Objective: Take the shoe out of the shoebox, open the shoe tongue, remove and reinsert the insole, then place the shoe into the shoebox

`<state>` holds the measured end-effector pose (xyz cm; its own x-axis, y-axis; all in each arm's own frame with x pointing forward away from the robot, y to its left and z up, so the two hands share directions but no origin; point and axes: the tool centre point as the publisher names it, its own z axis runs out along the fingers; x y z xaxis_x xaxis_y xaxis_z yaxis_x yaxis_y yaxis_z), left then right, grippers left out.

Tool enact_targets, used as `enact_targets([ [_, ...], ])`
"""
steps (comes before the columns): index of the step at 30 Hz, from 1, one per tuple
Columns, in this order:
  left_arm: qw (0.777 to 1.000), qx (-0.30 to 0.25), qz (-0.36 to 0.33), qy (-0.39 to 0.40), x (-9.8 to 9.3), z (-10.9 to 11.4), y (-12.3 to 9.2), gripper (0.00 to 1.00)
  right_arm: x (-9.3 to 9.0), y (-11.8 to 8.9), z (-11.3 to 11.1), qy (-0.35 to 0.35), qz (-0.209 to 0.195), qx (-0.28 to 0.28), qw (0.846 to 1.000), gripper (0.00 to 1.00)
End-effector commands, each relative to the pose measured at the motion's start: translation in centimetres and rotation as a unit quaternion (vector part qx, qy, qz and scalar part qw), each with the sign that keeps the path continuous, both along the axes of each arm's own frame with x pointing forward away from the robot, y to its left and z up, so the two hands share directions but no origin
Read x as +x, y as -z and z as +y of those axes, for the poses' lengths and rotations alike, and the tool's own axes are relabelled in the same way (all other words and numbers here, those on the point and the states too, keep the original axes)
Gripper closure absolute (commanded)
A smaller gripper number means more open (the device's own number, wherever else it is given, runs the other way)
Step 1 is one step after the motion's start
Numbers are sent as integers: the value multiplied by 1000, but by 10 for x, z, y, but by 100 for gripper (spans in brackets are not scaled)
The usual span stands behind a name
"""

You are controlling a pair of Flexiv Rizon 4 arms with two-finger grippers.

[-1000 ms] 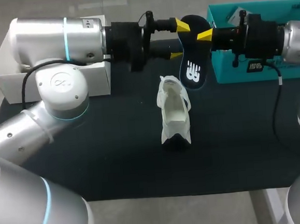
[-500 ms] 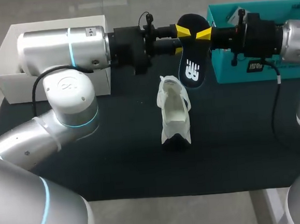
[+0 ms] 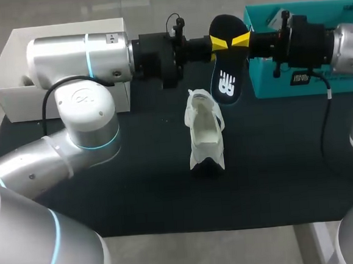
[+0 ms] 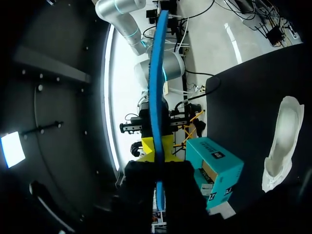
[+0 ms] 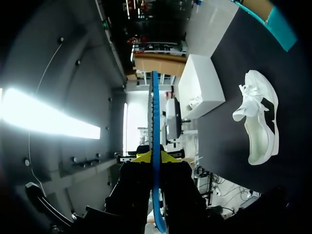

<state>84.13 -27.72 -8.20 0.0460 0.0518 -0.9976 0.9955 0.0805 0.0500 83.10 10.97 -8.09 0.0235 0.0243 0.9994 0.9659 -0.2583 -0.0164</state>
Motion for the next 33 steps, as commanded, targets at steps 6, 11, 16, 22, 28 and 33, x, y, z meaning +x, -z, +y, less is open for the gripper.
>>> enact_targets([
  [6,1000,3,21,-20,-12,12,1,100,-3,26,-29,25,13,-51,998,0],
  [11,999,17,31,-27,-17,26,5,100,-3,36,-60,58,34,-79,995,0],
  [16,998,24,40,-36,-18,32,5,100,-1,38,-66,85,47,-93,991,0],
  [22,997,36,53,-49,-21,36,5,100,-1,38,-66,85,47,-93,991,0],
  [28,994,55,73,-52,-27,34,6,100,-1,38,-66,85,47,-93,991,0],
  [33,993,58,86,-49,-32,32,0,100,-12,58,-83,-7,-32,-130,991,0],
])
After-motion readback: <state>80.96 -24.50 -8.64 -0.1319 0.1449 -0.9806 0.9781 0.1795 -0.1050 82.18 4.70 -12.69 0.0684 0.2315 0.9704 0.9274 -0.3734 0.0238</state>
